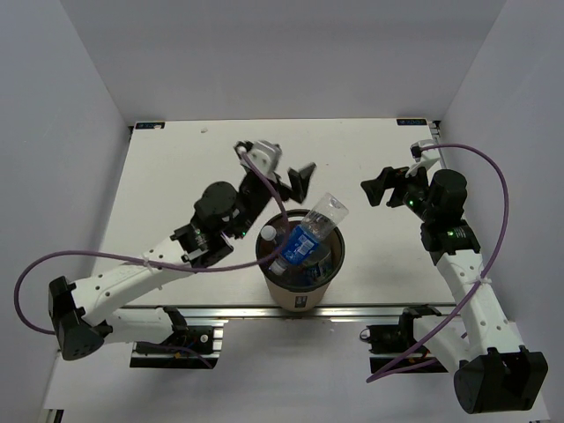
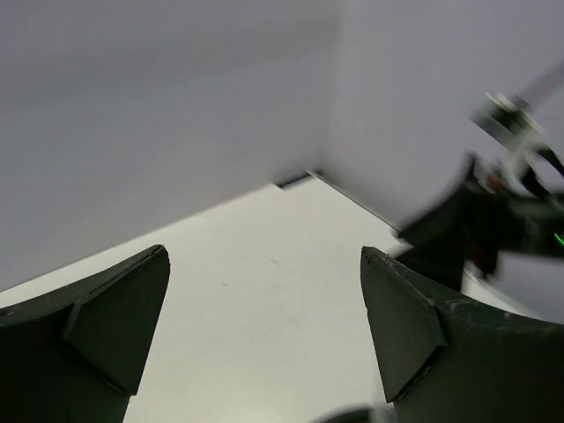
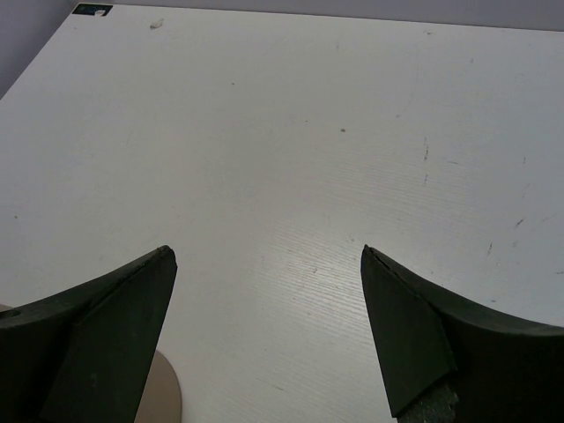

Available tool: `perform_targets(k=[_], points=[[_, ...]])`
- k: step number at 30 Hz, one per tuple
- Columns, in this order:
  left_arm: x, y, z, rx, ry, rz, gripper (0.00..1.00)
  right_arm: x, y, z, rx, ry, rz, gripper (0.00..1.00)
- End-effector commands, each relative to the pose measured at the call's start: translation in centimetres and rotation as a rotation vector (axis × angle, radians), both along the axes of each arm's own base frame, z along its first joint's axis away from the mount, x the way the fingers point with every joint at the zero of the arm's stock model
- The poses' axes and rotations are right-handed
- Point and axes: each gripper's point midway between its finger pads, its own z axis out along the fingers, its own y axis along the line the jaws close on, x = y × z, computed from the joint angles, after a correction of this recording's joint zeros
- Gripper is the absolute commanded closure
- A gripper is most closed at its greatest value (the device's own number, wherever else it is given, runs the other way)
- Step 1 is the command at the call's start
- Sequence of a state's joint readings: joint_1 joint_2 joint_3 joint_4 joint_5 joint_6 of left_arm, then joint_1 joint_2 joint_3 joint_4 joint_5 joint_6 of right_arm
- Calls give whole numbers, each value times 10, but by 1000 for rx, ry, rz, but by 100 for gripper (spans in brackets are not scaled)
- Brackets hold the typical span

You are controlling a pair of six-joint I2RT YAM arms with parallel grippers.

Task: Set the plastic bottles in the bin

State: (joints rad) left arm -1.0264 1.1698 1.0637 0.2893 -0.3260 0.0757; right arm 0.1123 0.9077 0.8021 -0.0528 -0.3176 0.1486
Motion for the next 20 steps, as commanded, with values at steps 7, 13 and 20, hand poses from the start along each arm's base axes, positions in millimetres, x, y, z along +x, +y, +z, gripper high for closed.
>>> perform_targets(k=[7,13,20], points=[[105,183,36,-314,167,620,2,1,6,20,21,-57,36,11],[150,277,-85,-373,544,826,2,17,-20,12,19,-20,-144,11],[120,308,-133,-459,616,874,2,19,-19,7,38,-25,-146,11]])
